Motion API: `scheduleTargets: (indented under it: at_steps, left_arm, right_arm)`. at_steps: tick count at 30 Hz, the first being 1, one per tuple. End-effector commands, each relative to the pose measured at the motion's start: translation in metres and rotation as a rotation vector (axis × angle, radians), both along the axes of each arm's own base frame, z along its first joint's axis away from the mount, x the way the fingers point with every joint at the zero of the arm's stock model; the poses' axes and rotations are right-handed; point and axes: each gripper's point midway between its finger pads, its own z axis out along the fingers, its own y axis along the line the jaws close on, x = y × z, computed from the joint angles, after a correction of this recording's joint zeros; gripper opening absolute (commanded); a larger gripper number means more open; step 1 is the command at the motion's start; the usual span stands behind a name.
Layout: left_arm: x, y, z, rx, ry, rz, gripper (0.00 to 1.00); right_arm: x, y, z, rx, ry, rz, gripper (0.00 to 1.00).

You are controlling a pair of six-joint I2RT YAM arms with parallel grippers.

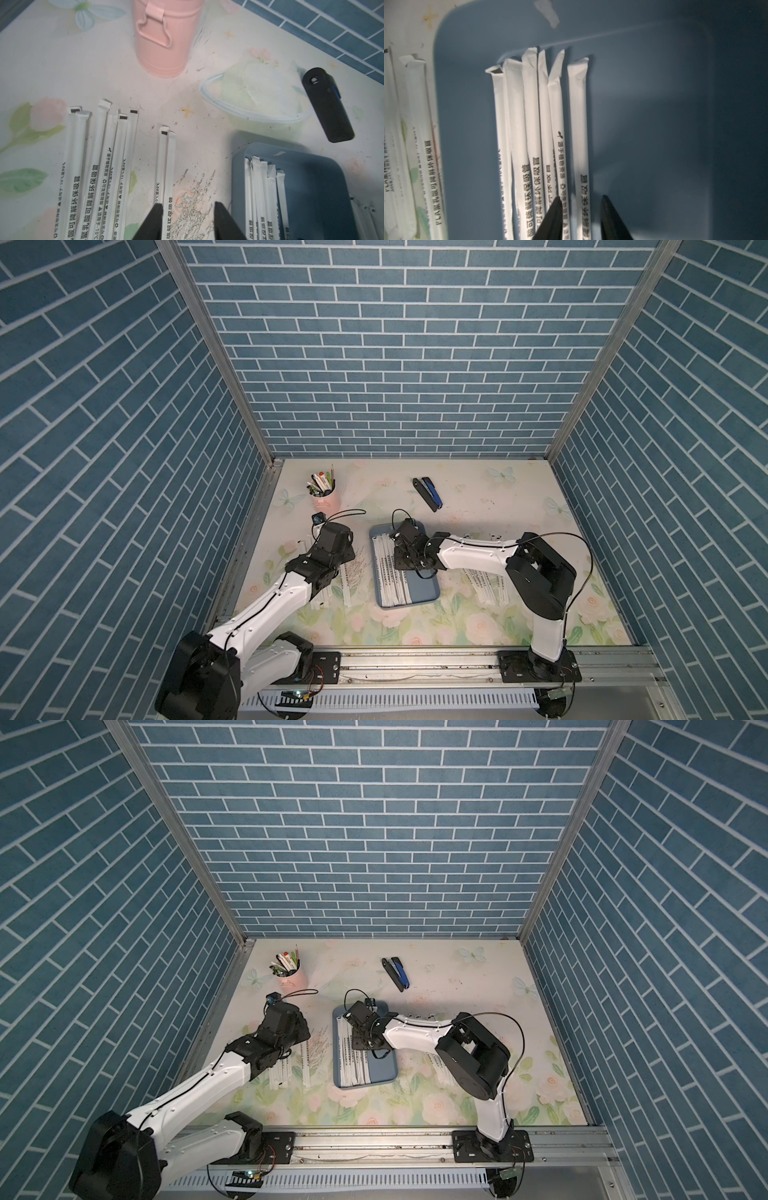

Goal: Put the straws into the storage box
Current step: Place the straw in the storage box, then pick up the straw from the center of the board.

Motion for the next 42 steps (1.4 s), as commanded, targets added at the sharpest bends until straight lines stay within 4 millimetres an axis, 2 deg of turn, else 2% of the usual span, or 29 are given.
scheduleTargets:
  at_steps: [1, 5, 8, 12, 17, 31, 36, 42]
  left_arm:
    - [-0.005, 0.005, -0.026, 0.016, 0.081, -0.002, 0.37]
    - [0.0, 0.014, -0.04, 0.055, 0.134, 0.014, 0.34]
    - [0.0, 0.023, -0.049, 0.059, 0.165, 0.028, 0.3]
    - [-0.001, 0.028, -0.061, 0.069, 0.208, 0.027, 0.28]
    - [0.004, 0.022, -0.066, 0.06, 0.214, -0.022, 0.28]
    - [0.003, 0.015, -0.082, 0.042, 0.254, -0.057, 0.29]
    - [-0.003, 0.014, -0.094, 0.035, 0.292, -0.056, 0.28]
    - [-0.027, 0.021, -0.111, 0.045, 0.377, -0.024, 0.13]
  right_arm:
    - [0.006, -0.001, 0.041, 0.035, -0.063, 0.02, 0.36]
    - [0.014, -0.009, 0.059, 0.033, -0.124, 0.016, 0.36]
    - [0.019, -0.021, 0.064, 0.029, -0.151, 0.003, 0.36]
    - [0.023, -0.032, 0.062, 0.03, -0.158, -0.009, 0.36]
    - [0.023, -0.04, 0.057, 0.028, -0.157, -0.012, 0.35]
    - [0.024, -0.046, 0.053, 0.03, -0.161, -0.023, 0.34]
    - [0.024, -0.046, 0.054, 0.029, -0.163, -0.023, 0.34]
    - [0.027, -0.047, 0.057, 0.031, -0.177, -0.035, 0.33]
